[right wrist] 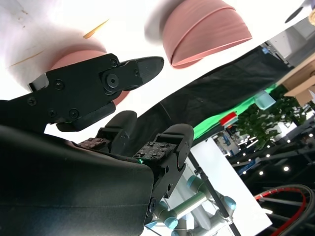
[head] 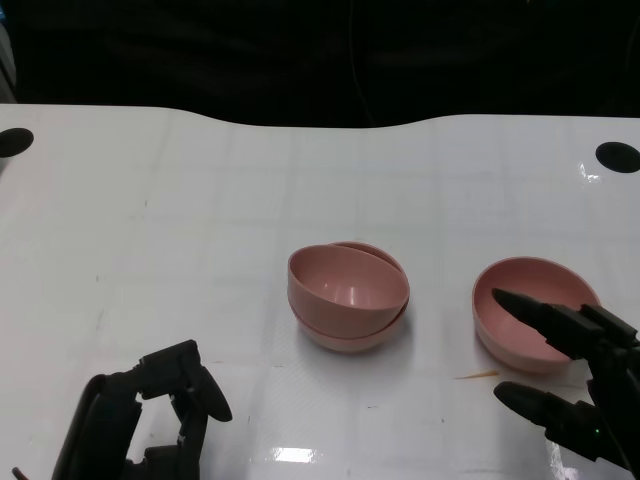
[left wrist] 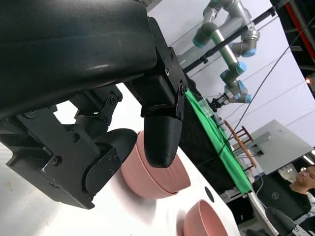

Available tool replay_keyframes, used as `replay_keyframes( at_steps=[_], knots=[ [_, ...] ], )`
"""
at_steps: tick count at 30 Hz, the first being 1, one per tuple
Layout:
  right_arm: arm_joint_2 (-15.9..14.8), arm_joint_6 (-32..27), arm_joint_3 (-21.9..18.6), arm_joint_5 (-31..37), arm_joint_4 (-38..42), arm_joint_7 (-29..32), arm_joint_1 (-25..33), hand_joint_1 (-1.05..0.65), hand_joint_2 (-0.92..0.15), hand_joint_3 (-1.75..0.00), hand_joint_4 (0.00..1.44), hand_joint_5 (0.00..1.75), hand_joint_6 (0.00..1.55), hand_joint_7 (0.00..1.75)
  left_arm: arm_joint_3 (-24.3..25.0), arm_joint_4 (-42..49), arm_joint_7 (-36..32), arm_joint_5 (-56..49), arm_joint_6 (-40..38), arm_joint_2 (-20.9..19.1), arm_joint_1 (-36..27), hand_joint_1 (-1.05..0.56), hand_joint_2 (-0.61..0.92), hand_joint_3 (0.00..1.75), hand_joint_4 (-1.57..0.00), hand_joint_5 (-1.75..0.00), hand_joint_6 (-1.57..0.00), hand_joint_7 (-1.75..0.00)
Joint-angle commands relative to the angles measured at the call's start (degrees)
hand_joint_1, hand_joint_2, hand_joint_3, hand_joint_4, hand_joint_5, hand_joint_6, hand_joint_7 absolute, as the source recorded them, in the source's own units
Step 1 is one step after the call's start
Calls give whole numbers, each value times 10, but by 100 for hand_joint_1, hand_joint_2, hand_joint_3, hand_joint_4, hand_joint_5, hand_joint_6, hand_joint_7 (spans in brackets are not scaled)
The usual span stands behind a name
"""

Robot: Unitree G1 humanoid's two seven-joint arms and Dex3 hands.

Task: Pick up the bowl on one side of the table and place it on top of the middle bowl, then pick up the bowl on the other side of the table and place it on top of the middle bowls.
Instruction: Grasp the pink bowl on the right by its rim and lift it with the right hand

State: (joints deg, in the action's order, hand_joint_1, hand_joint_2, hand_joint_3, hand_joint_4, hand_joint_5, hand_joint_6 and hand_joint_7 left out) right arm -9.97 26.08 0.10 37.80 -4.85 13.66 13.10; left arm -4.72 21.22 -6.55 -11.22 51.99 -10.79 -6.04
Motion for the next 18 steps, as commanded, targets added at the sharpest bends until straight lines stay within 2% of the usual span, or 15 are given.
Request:
replay_keyframes(
  at_steps=[1,6,10,18],
  knots=[
    [-9,-79,-8,72,-47,7,9,-54,-84,0,31,46,44,1,6,7,7,-1,7,-2,2,-1,36,145,-88,-171,-83,-149],
    [-12,-115,3,88,-65,10,12,-56,-84,0,30,46,43,0,8,9,9,-1,9,-1,3,-1,36,144,-88,-171,-83,-149],
    [-19,-208,30,159,-64,-38,-22,-55,-81,0,22,43,37,0,11,4,7,-10,2,2,1,-1,36,145,-88,-171,-82,-149],
    [-31,-250,59,163,-69,-54,-36,-53,-78,0,21,44,36,0,13,-1,7,-16,-1,2,-1,0,35,145,-88,-171,-81,-151]
  ],
)
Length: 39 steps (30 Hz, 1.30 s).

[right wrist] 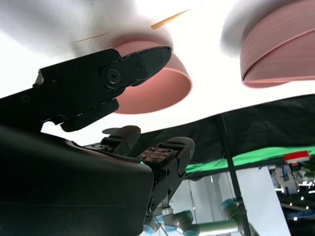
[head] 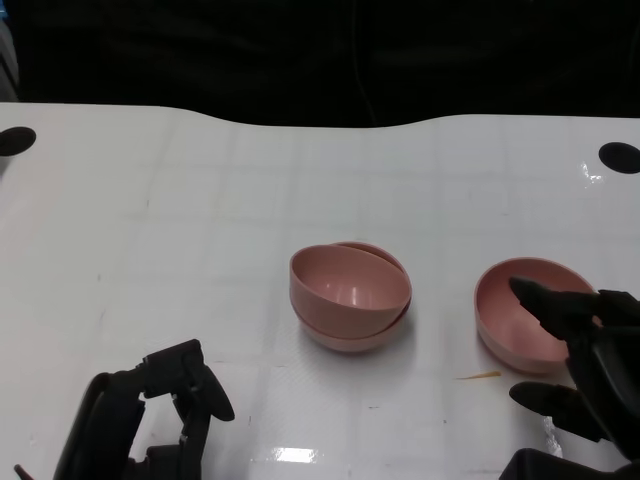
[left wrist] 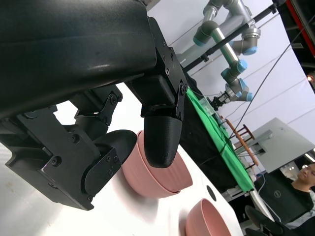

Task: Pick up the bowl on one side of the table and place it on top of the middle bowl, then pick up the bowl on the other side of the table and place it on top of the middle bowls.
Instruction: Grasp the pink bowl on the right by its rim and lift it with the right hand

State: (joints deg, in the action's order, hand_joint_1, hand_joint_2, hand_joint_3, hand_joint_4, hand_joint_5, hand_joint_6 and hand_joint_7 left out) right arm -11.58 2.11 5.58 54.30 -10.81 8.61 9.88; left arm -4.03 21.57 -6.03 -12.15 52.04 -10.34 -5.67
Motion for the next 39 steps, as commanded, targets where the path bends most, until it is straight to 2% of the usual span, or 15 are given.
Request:
replay_keyframes(
  at_steps=[1,12,17,30,33,35,36,37,38,39],
  knots=[
    [-16,-12,6,-3,-10,-3,-4,-53,-78,0,21,44,36,0,7,-5,2,-7,-2,-3,-5,0,35,145,-88,-171,-81,-151],
    [-43,-46,42,8,10,-39,-31,-51,-80,0,19,42,32,0,6,-1,9,-1,5,-1,-4,1,36,145,-87,-171,-81,-150],
    [-56,-56,84,32,121,-30,-96,-48,-80,0,24,39,35,1,7,0,8,-6,7,1,-2,0,37,144,-87,-171,-81,-151],
    [-69,-69,105,19,140,-15,-110,-48,-81,0,28,32,35,1,8,1,8,-6,8,1,-2,-1,38,143,-87,-170,-81,-150],
    [-62,-86,120,24,205,-21,-147,-42,-86,-2,29,29,38,2,7,-4,12,-3,6,1,-4,-1,39,142,-86,-172,-80,-151],
    [-61,-97,128,20,228,-24,-162,-34,-89,-1,52,20,55,3,7,-6,13,-3,6,1,-5,-1,39,141,-85,-172,-79,-151],
    [-63,-93,131,18,241,-15,-169,-33,-90,0,56,17,58,3,7,-7,13,-3,6,1,-5,-1,39,141,-85,-173,-79,-151],
    [-64,-85,132,12,251,-1,-173,-27,-89,0,70,44,71,4,7,-8,13,-4,6,1,-6,-1,39,141,-85,-172,-79,-151],
    [-64,-78,133,7,258,9,-175,-21,-90,0,77,85,86,4,7,-9,12,-5,5,1,-6,0,39,141,-85,-172,-80,-151],
    [-67,-64,134,2,271,28,-179,-19,-90,0,78,101,92,4,7,-10,15,-2,5,1,-6,0,39,141,-85,-172,-80,-151]
  ],
)
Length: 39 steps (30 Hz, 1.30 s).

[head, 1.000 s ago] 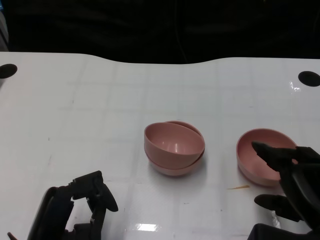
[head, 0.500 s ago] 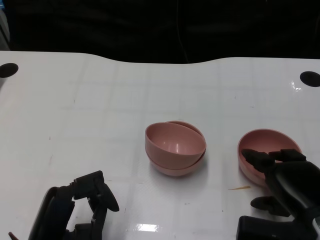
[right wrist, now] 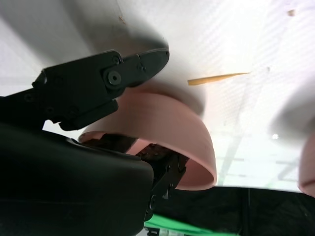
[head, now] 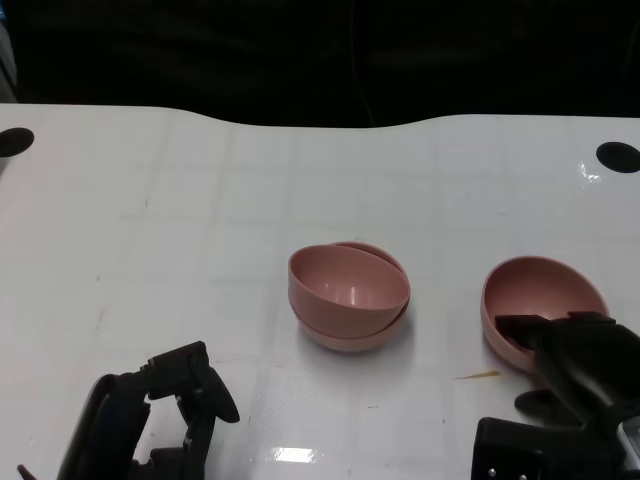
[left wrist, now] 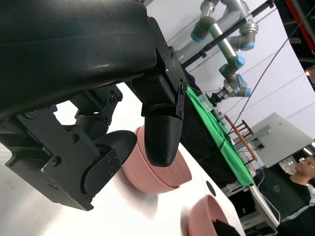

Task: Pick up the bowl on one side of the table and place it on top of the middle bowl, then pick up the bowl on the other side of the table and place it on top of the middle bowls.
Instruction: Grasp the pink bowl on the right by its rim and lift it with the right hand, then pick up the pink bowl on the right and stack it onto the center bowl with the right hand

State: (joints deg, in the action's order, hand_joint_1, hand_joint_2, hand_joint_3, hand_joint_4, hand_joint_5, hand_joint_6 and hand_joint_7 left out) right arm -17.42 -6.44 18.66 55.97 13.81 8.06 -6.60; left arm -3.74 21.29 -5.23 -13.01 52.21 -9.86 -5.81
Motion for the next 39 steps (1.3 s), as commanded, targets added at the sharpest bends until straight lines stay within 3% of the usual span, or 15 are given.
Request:
replay_keyframes(
  at_steps=[1,2,3,4,5,7,12,13,15,18,30,39],
  knots=[
    [-12,38,4,-19,37,54,-17,-15,-91,-1,82,124,108,11,3,-6,9,10,4,-3,-4,0,39,141,-85,-172,-80,-151],
    [-16,55,5,-23,47,76,-20,-12,-91,-1,82,148,116,28,2,-5,9,11,6,-3,-4,0,40,141,-85,-172,-80,-151],
    [-20,69,6,-26,55,95,-22,-8,-91,-5,87,164,95,100,2,-4,9,11,7,-3,-3,1,40,141,-85,-172,-79,-151],
    [-22,85,6,-28,61,118,-23,-8,-91,-7,88,169,83,135,2,-3,8,9,8,-3,-2,1,40,140,-85,-172,-79,-151],
    [-23,96,5,-31,66,135,-24,-7,-91,-9,89,172,74,158,2,-2,7,9,9,-3,-2,1,40,140,-84,-172,-79,-151],
    [-23,109,3,-36,67,156,-25,-6,-91,-11,90,174,69,170,2,-4,8,8,6,-3,-2,2,40,140,-84,-173,-79,-151],
    [-26,141,0,-47,60,195,-27,-6,-86,-23,93,175,70,174,1,-4,8,6,7,-3,-2,2,41,139,-84,-173,-78,-151],
    [-27,152,-2,-48,57,211,-29,-6,-62,-67,95,175,73,170,1,-4,7,5,7,-3,-2,2,40,139,-83,-173,-78,-151],
    [-28,171,-5,-51,43,231,-31,-7,-33,-120,97,175,76,168,1,-5,6,3,5,-2,-2,2,40,139,-83,-173,-78,-152],
    [-28,182,-7,-49,14,239,-31,-7,-24,-139,99,175,81,164,0,-4,6,4,5,-1,-1,2,41,139,-83,-173,-78,-152],
    [-18,274,-11,-133,-32,175,-66,-4,-20,-152,98,175,82,161,1,1,6,2,9,-1,1,3,41,139,-83,-173,-78,-152],
    [15,290,-1,-167,-6,112,-118,-13,-23,-150,99,175,81,164,3,6,0,-8,16,-1,2,2,41,136,-83,-173,-78,-152]
  ],
)
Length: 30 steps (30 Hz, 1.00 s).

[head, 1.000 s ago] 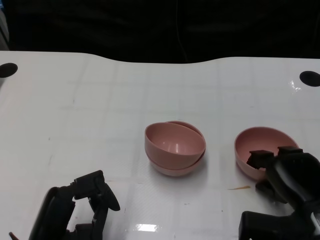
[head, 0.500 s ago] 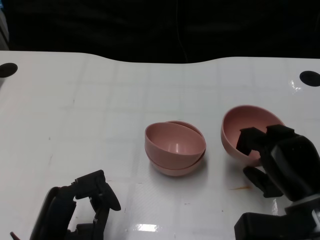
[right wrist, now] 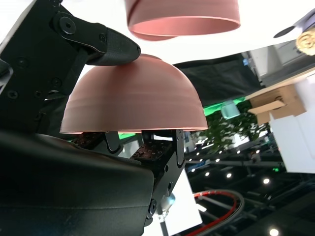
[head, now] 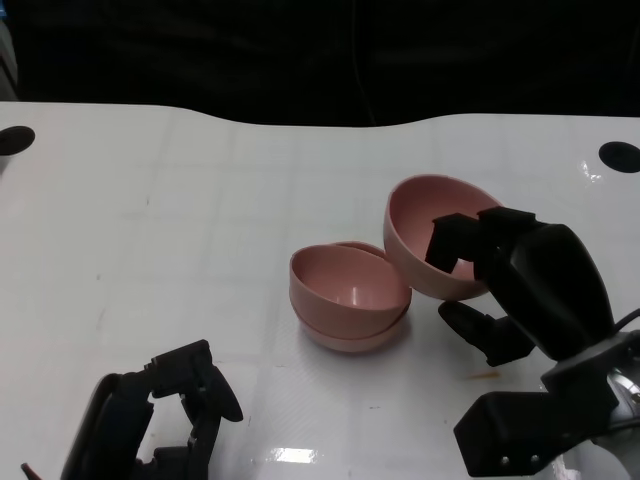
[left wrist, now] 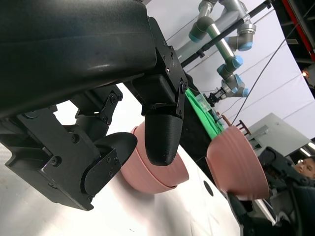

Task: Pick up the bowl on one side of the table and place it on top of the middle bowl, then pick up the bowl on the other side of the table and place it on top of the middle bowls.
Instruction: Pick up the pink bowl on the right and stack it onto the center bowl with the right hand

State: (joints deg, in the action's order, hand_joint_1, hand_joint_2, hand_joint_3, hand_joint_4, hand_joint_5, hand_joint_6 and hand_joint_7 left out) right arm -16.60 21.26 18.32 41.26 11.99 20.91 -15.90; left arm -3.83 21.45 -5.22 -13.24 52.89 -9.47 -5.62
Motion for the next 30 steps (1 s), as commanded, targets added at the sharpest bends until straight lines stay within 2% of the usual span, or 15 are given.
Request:
replay_keyframes(
  at_steps=[1,8,14,15,17,19,21,23,24,25,26,28,30],
  knots=[
    [9,16,2,-22,15,-20,-28,-13,-23,-150,99,175,81,164,4,5,-1,-7,10,-5,0,2,41,136,-83,-174,-78,-152],
    [30,43,29,-16,83,-39,-84,-15,-29,-142,97,175,83,158,2,5,3,-4,10,-4,-2,2,41,136,-83,-174,-77,-153],
    [45,75,51,-1,163,-18,-125,-13,-28,-136,98,175,84,159,0,7,4,-5,14,-3,-2,2,41,136,-83,-174,-77,-153],
    [47,78,54,1,175,-18,-131,-12,-30,-133,95,175,82,150,-1,8,5,-4,14,-3,-2,2,42,135,-83,-173,-77,-152],
    [52,84,61,3,201,-19,-144,-12,-32,-130,93,175,83,143,-1,9,6,-4,15,-3,-2,2,42,135,-83,-172,-77,-152],
    [56,87,68,3,226,-25,-156,-10,-36,-120,92,173,88,130,-1,9,5,-6,15,-4,-2,2,42,134,-83,-171,-78,-151],
    [58,89,72,-3,242,-34,-163,-10,-38,-113,93,166,95,107,-2,10,5,-7,16,-5,-2,3,42,135,-83,-171,-78,-150],
    [60,89,73,-7,250,-40,-166,-14,-44,-90,82,149,90,66,-1,12,3,-10,18,-6,-1,2,42,135,-83,-170,-79,-149],
    [59,84,74,-7,248,-48,-166,-15,-46,-84,74,126,87,47,-1,12,3,-9,16,-6,-2,2,41,135,-83,-170,-79,-148],
    [57,79,75,-6,244,-59,-164,-20,-48,-77,57,89,74,25,-1,12,4,-9,16,-6,-2,2,42,135,-83,-170,-79,-148],
    [55,74,76,-5,240,-67,-163,-23,-54,-64,51,63,67,14,-1,12,4,-8,16,-6,-2,2,42,134,-83,-170,-79,-147],
    [52,67,76,-3,232,-75,-158,-32,-72,-33,50,30,60,3,-1,11,5,-8,17,-7,-2,2,42,134,-83,-170,-79,-147],
    [48,65,75,-1,225,-78,-153,-40,-85,-16,50,24,59,1,-1,12,5,-9,18,-7,-2,2,42,134,-82,-170,-80,-146]
  ],
)
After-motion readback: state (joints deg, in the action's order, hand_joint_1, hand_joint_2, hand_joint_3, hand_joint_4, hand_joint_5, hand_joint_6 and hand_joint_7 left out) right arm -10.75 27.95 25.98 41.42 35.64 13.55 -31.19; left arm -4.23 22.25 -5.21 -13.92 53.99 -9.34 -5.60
